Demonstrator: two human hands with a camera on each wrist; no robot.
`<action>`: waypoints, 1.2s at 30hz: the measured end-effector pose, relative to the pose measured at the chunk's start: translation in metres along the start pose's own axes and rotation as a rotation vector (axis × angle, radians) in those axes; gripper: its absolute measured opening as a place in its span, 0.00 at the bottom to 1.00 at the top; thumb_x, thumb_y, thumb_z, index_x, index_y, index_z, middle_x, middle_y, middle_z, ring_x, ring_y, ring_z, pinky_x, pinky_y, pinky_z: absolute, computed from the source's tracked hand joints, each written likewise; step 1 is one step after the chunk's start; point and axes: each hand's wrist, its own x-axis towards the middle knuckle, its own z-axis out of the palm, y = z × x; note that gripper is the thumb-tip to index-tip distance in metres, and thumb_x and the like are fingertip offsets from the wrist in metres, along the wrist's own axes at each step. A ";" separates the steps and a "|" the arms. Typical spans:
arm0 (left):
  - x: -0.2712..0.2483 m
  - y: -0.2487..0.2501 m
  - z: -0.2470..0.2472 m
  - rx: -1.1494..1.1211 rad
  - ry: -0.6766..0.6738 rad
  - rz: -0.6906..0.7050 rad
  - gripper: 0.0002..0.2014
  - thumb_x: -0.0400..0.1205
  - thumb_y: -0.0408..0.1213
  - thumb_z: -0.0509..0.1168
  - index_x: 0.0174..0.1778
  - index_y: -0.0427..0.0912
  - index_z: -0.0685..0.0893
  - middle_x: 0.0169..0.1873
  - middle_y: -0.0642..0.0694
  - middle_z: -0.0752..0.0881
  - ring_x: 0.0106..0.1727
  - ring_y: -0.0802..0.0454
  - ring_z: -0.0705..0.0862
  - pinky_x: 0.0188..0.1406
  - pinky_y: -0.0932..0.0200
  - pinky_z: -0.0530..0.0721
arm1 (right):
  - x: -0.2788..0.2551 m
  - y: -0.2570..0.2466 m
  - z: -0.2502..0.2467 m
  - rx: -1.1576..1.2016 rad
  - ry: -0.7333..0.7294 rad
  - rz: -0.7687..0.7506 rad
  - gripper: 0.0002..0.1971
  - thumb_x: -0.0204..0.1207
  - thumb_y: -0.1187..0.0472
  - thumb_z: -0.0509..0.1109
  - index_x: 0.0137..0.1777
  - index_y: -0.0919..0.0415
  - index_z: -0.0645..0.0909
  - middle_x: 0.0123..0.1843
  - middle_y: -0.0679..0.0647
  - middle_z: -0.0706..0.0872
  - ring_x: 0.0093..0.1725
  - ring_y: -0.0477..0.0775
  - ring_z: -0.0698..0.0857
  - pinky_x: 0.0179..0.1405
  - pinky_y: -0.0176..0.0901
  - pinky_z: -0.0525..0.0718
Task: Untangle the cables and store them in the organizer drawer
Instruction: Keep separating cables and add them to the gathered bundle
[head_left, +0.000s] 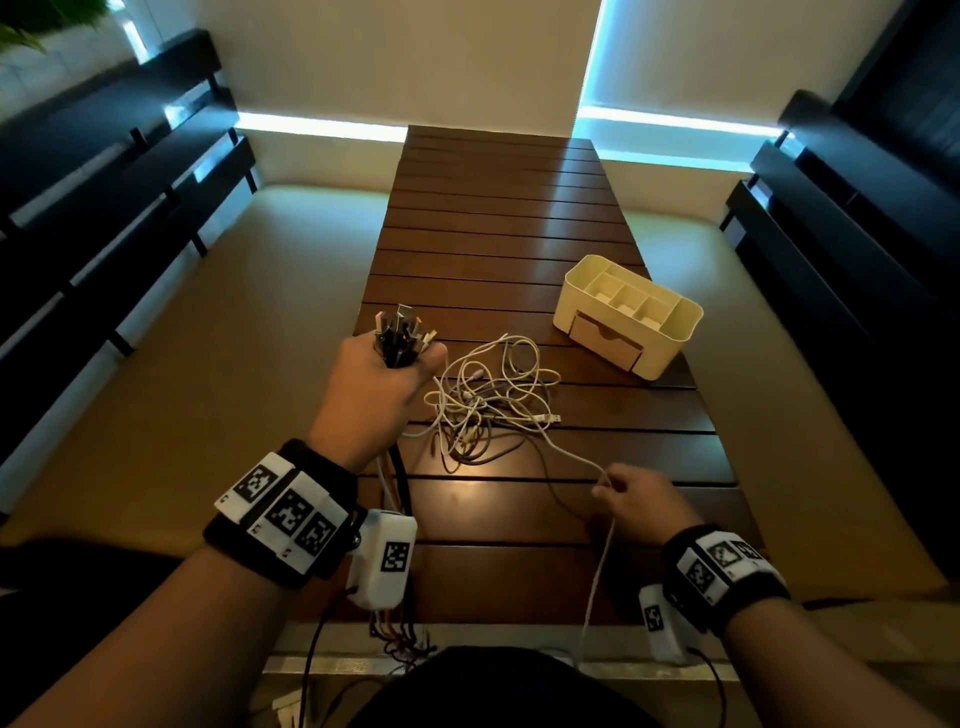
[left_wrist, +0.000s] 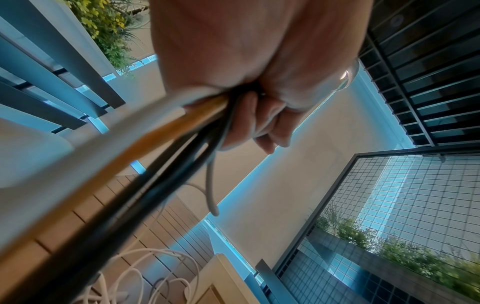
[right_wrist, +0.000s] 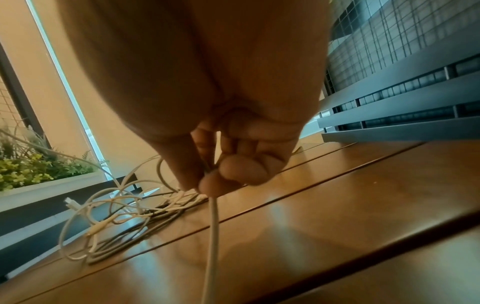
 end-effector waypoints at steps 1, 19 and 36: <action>-0.001 0.001 0.001 0.000 -0.004 0.002 0.18 0.83 0.37 0.70 0.28 0.44 0.73 0.14 0.58 0.70 0.18 0.61 0.67 0.27 0.56 0.66 | -0.001 -0.004 0.001 0.023 0.011 -0.006 0.05 0.83 0.53 0.67 0.47 0.50 0.83 0.47 0.52 0.86 0.45 0.50 0.86 0.50 0.50 0.88; -0.018 0.012 -0.002 0.035 0.034 0.003 0.16 0.83 0.39 0.70 0.36 0.31 0.79 0.15 0.57 0.72 0.19 0.61 0.69 0.30 0.55 0.70 | 0.001 -0.136 -0.127 1.826 0.269 -0.350 0.14 0.85 0.68 0.63 0.69 0.71 0.74 0.63 0.67 0.87 0.58 0.56 0.91 0.55 0.40 0.89; -0.011 0.006 -0.009 -0.036 0.047 -0.025 0.18 0.83 0.39 0.69 0.28 0.46 0.74 0.14 0.58 0.70 0.19 0.60 0.66 0.29 0.55 0.67 | 0.043 -0.017 -0.046 -0.532 -0.094 0.230 0.17 0.74 0.44 0.75 0.51 0.58 0.84 0.49 0.54 0.88 0.49 0.56 0.87 0.51 0.49 0.88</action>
